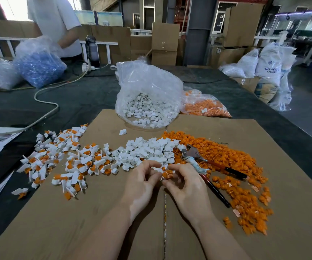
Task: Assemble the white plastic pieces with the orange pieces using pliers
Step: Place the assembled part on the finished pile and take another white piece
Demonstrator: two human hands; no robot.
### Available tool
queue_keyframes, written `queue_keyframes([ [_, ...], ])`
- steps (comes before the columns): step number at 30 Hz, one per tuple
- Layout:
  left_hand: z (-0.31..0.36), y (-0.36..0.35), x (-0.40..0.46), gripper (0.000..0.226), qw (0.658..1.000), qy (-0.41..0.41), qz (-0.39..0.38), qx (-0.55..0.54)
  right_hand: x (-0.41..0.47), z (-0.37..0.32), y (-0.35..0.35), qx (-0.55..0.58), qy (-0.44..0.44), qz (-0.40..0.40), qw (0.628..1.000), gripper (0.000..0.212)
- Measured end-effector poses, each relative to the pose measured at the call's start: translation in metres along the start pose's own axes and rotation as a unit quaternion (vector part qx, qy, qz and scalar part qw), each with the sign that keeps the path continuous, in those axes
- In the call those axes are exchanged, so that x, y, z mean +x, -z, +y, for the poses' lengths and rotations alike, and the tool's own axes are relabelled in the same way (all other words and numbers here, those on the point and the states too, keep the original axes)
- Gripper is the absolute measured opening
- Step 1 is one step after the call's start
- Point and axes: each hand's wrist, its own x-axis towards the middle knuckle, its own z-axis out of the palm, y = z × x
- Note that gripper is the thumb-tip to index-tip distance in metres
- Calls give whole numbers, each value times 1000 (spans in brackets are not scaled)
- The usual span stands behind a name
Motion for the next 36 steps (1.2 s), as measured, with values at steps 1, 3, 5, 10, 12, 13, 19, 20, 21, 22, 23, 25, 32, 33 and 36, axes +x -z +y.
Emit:
queue_keyframes([
  [1,0,0,0,16,1000,-5,0,5,0,0,0,-7,11,-2,1000,31],
  [3,1,1,-1,17,1000,-14,-2,15,1,-1,1,-6,25,-9,1000,33],
  [5,2,1,-1,17,1000,-15,-7,17,1,-2,2,3,24,-16,1000,32],
  [10,4,2,-3,16,1000,-16,-16,20,1,-3,2,8,15,-15,1000,26],
  [12,4,2,-3,15,1000,-15,-16,20,1,-3,2,9,13,-15,1000,24],
  [13,3,2,-3,15,1000,-16,-16,21,1,-4,2,8,14,-14,1000,23],
  [19,2,0,-2,10,1000,-24,-12,7,1,-4,2,-7,21,-13,1000,21],
  [20,2,0,-2,9,1000,-24,-13,1,1,-4,2,-10,21,-14,1000,20],
  [21,1,0,-2,10,1000,-22,-13,-5,1,-4,2,-11,19,-15,1000,20],
  [22,1,0,-1,11,1000,-20,-14,-10,1,-4,2,-12,18,-15,1000,19],
  [23,0,0,-1,12,1000,-18,-16,-13,1,-4,2,-13,19,-15,1000,19],
  [25,0,0,0,13,1000,-18,-20,-12,1,-4,2,-20,23,-16,999,19],
  [32,0,1,-1,12,999,-28,-19,-6,0,-3,1,-36,37,-11,999,21],
  [33,0,2,0,12,999,-28,-16,-8,0,-3,1,-45,39,-10,998,24],
  [36,-2,1,1,10,1000,-20,-5,-15,1,-2,3,-114,48,25,992,31],
])
